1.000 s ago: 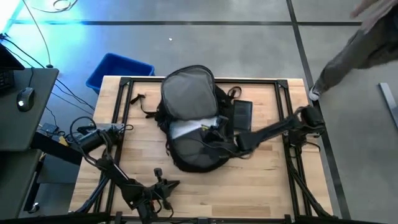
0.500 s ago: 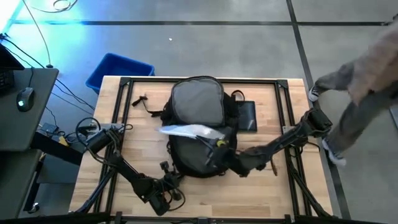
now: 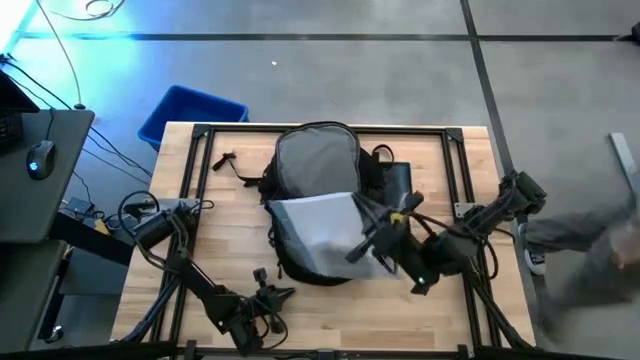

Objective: Unpack backpack
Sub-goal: Remove the white zip bag from the black backpack

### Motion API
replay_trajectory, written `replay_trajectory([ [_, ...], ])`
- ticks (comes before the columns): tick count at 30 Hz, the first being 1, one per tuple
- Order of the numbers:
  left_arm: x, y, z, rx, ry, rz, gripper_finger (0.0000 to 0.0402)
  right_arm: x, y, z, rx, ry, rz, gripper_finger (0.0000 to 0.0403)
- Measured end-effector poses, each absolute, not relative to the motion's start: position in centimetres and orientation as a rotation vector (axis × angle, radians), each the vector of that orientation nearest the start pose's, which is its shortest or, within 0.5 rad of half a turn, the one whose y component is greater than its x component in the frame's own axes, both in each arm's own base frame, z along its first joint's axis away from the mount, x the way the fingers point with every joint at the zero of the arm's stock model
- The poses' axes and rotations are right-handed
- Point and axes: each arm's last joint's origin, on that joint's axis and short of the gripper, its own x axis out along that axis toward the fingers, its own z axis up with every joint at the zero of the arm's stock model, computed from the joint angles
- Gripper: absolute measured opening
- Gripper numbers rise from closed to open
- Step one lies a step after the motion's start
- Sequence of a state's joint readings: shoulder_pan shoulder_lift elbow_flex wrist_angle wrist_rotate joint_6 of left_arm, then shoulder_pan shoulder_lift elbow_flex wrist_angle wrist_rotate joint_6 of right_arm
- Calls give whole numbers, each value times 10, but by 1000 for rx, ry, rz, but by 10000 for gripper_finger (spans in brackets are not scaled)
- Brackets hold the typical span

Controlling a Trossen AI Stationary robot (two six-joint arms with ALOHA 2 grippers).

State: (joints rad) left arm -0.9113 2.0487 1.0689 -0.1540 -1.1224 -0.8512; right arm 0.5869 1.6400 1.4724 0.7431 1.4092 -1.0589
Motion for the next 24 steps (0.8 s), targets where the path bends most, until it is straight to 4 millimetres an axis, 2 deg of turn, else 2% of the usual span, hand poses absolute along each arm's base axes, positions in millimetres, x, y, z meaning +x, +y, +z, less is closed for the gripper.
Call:
replay_trajectory([
  [3,240,-277,99,160,432,387,3,309,148,418,-542,249,-945,0],
  [8,236,-282,101,176,420,374,3,308,93,403,-657,442,-1127,0],
  [15,231,-286,101,185,417,358,3,298,14,417,-743,642,-1320,0],
  [18,230,-286,101,187,419,357,3,289,-19,422,-724,696,-1415,0],
  [22,230,-286,101,195,419,358,3,274,-53,430,-633,693,-1553,0],
  [24,231,-285,101,221,420,358,3,271,-66,427,-629,720,-1591,0],
])
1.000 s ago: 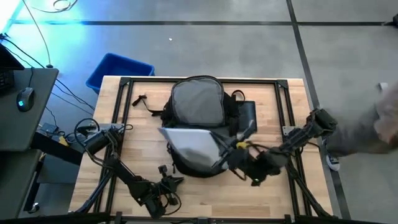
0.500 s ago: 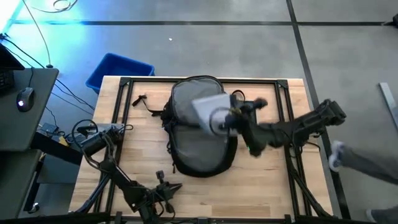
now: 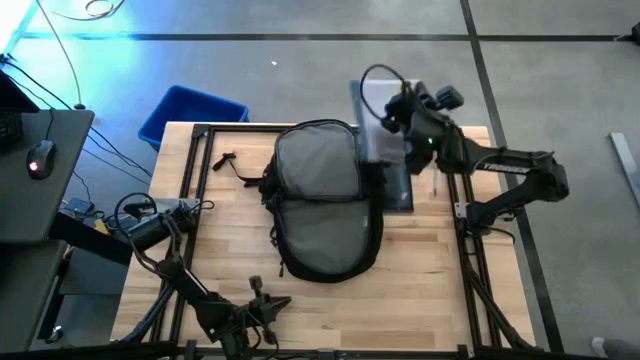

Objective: Unpack backpack
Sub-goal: Remove the white zip bag from the black backpack

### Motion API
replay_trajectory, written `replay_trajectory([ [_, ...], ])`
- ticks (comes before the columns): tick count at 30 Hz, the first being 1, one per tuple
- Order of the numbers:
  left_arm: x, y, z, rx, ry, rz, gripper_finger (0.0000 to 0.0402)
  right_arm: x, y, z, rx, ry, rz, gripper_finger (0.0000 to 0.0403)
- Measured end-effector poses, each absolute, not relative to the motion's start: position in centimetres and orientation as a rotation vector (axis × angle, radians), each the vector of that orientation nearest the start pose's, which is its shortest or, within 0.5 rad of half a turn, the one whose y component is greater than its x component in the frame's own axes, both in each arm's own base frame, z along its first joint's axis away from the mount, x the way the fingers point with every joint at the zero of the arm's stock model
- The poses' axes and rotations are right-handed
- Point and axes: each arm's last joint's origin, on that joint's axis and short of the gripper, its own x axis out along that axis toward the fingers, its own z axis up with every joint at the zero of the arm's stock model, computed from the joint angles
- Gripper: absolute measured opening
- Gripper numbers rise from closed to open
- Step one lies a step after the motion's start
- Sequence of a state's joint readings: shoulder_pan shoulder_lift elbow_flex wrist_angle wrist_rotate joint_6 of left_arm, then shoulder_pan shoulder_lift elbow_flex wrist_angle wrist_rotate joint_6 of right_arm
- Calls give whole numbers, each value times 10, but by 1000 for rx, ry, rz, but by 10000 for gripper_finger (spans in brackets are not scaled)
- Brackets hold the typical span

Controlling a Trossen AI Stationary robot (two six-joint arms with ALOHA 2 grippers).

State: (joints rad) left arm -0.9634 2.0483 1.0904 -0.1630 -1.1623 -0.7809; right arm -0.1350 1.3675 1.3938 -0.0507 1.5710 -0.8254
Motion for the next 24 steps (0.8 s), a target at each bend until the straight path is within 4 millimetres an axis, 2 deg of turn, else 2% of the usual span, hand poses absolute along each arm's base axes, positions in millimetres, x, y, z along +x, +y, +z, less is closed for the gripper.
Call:
replay_trajectory([
  [4,234,-283,101,290,419,367,3,269,-74,403,-734,866,-1569,0],
  [7,236,-280,101,337,424,373,3,260,-58,375,-775,916,-1372,0],
  [9,238,-278,101,362,429,375,3,250,-43,359,-635,930,-1195,0],
  [11,240,-277,102,381,433,376,3,242,-31,341,-469,996,-1089,0],
  [14,242,-276,102,387,435,381,3,238,-8,304,-393,1108,-942,0],
  [19,243,-275,102,377,430,388,3,230,35,237,-215,1162,-708,0],
  [24,241,-277,103,385,412,393,3,211,73,191,9,1186,-555,0],
])
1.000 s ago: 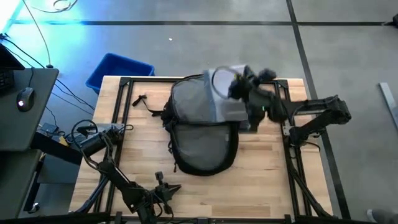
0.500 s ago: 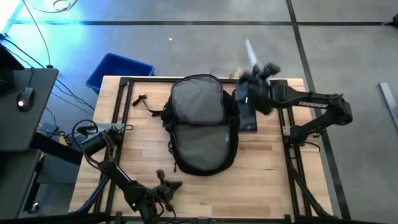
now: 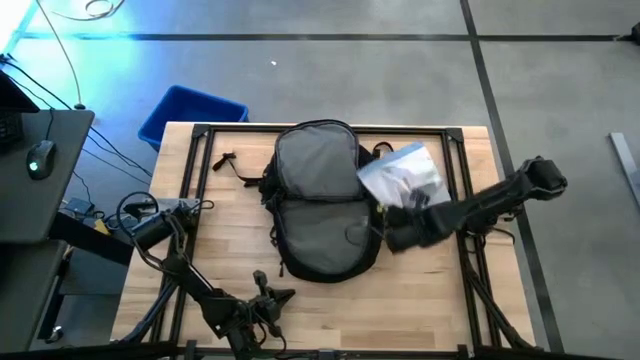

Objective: Unpack backpack
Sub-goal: Remove the white zip bag from the black backpack, then remove the blue first aid kit from the black backpack

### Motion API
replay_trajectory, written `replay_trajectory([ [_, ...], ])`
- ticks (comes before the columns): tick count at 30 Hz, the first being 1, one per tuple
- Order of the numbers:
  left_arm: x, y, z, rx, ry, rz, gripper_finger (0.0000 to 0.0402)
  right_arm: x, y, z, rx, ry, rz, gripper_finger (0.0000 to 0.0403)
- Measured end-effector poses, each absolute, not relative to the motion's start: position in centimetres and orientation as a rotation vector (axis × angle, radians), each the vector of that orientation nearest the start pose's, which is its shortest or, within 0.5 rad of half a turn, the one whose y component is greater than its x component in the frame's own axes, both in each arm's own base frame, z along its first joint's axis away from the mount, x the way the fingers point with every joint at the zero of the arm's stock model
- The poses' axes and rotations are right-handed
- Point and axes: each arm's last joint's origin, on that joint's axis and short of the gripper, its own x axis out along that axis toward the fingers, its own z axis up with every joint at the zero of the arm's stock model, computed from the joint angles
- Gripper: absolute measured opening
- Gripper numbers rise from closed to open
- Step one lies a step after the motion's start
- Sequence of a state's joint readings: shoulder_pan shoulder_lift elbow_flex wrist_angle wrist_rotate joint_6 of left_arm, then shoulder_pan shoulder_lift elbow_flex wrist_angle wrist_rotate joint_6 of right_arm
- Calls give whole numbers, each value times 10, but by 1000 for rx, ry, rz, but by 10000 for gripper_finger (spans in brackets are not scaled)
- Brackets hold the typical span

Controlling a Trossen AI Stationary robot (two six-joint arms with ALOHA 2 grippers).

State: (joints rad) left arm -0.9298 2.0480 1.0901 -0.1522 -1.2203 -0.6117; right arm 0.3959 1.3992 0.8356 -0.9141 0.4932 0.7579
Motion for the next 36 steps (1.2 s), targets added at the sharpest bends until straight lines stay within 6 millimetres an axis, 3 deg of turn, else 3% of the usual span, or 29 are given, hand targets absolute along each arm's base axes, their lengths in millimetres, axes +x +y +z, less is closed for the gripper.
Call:
replay_trajectory([
  [4,235,-284,108,461,358,412,3,201,104,163,69,1224,-359,0],
  [9,226,-303,132,573,239,466,3,196,122,158,72,1332,-336,1],
  [14,223,-315,169,535,175,492,3,207,132,183,38,1349,-324,25],
  [20,230,-311,226,524,231,390,23,223,142,220,-59,1300,-236,111],
  [23,242,-286,254,490,297,313,45,232,149,235,-115,1185,-198,154],
  [27,269,-230,270,447,491,237,78,251,168,239,-238,906,-76,190],
  [32,305,-164,262,572,721,196,119,273,187,212,-368,612,-54,196],
  [36,328,-123,250,755,838,167,149,290,197,180,-421,510,-103,197],
])
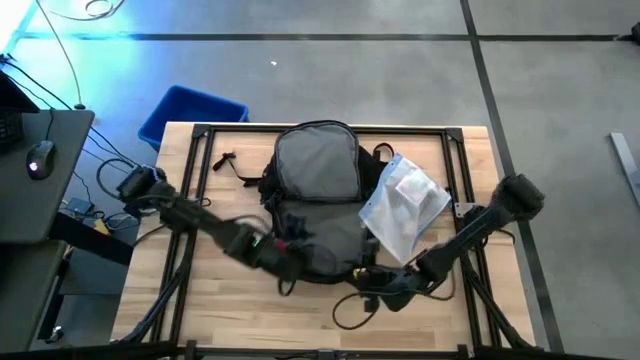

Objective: Unpack backpack
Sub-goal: Remove the blue first aid kit from the black backpack

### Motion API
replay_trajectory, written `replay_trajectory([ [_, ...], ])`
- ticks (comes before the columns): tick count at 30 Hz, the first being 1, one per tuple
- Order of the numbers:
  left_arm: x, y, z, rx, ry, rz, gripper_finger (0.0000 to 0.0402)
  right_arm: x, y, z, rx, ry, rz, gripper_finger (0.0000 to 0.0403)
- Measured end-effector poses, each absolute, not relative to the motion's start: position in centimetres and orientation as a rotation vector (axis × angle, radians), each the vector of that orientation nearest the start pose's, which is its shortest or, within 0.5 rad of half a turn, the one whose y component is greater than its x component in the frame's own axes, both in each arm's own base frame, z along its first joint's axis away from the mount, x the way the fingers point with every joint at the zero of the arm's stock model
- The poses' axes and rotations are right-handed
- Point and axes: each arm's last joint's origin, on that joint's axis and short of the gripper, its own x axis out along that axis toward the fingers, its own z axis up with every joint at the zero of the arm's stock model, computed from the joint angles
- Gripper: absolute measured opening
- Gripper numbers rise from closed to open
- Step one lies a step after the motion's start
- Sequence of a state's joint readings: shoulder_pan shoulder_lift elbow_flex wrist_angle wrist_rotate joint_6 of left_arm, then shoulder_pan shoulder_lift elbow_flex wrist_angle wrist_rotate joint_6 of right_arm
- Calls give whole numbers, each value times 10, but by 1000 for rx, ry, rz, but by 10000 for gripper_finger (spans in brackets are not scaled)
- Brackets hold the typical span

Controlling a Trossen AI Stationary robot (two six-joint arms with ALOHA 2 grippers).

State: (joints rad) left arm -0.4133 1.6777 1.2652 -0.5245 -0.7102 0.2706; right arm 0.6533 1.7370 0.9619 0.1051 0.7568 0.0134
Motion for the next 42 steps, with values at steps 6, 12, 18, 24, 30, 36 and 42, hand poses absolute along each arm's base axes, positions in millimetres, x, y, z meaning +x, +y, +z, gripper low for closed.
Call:
replay_trajectory([
  [6,345,-63,224,910,1022,256,186,306,208,133,-436,499,-126,197],
  [12,352,-11,199,989,1191,422,200,307,209,110,-433,543,-141,197],
  [18,355,15,180,1088,1301,636,159,309,206,110,-435,541,-155,197],
  [24,354,-1,191,1202,1267,701,14,309,206,110,-449,547,-142,197],
  [30,341,-37,236,1270,1094,815,2,310,204,110,-448,558,-133,197],
  [36,313,-73,292,1157,835,859,1,310,205,110,-444,557,-126,197],
  [42,292,-107,340,1059,601,813,0,317,196,107,-385,585,-89,197],
])
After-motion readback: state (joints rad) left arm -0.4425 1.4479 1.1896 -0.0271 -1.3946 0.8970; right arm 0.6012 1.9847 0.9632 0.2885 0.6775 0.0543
